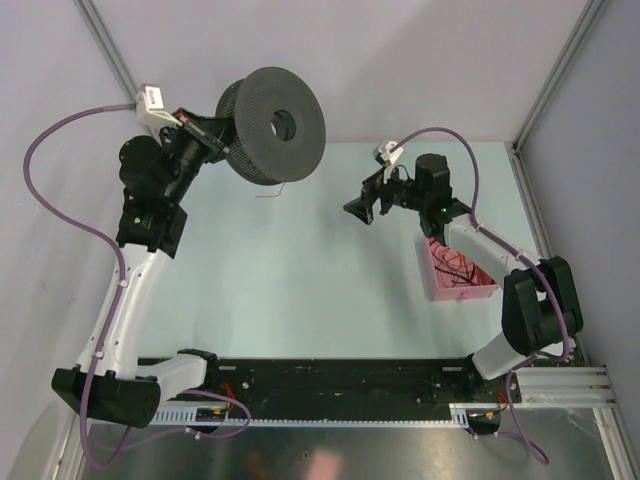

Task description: Wrap the cables

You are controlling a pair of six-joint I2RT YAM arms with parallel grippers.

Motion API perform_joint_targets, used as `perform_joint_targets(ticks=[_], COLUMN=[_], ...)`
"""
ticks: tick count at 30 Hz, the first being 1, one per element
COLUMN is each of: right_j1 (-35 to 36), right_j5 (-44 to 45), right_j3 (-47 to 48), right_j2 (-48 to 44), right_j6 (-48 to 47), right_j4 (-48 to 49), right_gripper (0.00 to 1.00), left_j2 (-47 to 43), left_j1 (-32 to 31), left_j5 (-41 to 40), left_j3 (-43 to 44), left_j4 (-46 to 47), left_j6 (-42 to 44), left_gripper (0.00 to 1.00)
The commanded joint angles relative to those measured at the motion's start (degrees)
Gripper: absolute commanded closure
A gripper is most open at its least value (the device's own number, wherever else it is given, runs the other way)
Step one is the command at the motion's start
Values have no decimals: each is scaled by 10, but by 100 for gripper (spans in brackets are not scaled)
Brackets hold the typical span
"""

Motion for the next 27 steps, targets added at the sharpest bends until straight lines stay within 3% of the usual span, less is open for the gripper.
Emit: perform_joint_targets(ticks=[1, 16, 20, 27], right_j1=[27, 80, 95, 127], right_j5=[43, 171, 145, 134], right_j3=[2, 0, -6, -32], right_j2=[11, 78, 76, 40], right_j6=[31, 175, 116, -106], right_j4=[51, 117, 128, 130], right_gripper=[1, 1, 4, 10], left_j2=[-33, -26, -32, -42], left_j1=[-1, -26, -28, -32], left_j5=[-49, -69, -75, -90], left_j3=[22, 35, 31, 12], left_j4=[45, 45, 45, 40], left_j6=[-13, -18, -13, 0], left_gripper=[100, 100, 100, 100])
